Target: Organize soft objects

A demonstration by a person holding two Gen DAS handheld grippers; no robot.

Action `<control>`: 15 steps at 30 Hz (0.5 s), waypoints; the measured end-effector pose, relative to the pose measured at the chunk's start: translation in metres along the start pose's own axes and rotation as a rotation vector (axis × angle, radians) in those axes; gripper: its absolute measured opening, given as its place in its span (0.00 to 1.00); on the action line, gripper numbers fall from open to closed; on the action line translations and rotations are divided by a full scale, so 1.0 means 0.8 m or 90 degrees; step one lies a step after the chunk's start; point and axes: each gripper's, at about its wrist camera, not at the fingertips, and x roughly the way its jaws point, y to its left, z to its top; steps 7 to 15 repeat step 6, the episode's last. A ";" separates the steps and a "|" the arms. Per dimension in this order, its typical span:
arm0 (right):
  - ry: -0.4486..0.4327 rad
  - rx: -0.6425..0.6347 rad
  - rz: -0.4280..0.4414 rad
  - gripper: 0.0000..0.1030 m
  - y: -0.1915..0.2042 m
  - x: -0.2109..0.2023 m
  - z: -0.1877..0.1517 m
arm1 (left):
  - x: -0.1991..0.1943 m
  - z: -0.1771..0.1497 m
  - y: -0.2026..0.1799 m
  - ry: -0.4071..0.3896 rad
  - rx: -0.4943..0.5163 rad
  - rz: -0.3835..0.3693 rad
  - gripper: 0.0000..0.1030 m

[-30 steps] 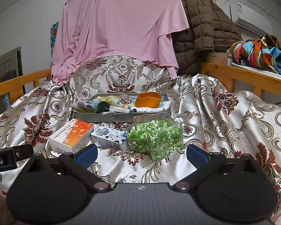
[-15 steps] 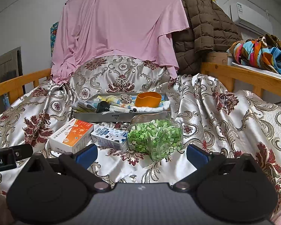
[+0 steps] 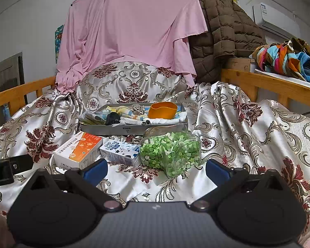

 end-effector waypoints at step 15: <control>0.000 0.000 0.000 1.00 0.001 0.000 0.000 | 0.000 0.000 0.001 -0.002 -0.003 -0.001 0.99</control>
